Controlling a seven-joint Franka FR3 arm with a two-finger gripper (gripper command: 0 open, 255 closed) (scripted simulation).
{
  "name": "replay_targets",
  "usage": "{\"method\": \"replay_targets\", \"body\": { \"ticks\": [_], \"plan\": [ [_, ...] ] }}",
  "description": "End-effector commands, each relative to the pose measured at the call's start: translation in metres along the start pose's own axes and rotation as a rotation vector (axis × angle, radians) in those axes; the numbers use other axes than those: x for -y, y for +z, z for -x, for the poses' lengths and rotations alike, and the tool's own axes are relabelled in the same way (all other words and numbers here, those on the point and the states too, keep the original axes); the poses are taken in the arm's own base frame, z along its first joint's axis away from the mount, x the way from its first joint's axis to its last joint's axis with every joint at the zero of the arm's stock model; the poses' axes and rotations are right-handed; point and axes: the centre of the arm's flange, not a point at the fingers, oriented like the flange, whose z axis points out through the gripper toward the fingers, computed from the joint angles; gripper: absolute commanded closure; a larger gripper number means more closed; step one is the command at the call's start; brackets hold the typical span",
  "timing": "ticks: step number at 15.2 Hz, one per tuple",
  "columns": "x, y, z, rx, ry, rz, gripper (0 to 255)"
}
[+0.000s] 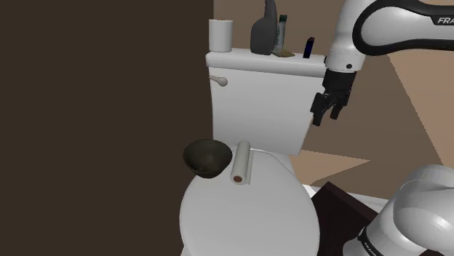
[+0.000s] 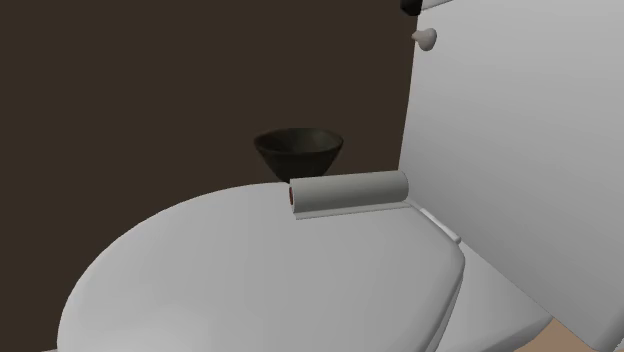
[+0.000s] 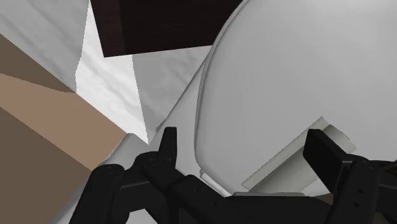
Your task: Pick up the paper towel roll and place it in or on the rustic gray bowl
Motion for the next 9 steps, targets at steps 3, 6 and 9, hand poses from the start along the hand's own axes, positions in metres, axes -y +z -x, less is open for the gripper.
{"method": "replay_targets", "body": {
  "ticks": [3, 6, 9],
  "plan": [
    [0.02, 0.015, -0.009, -0.008, 0.052, 0.004, 0],
    [0.049, 0.037, -0.026, -0.02, 0.13, 0.011, 0],
    [0.076, 0.059, -0.044, -0.032, 0.209, 0.018, 0]
  ]
}}
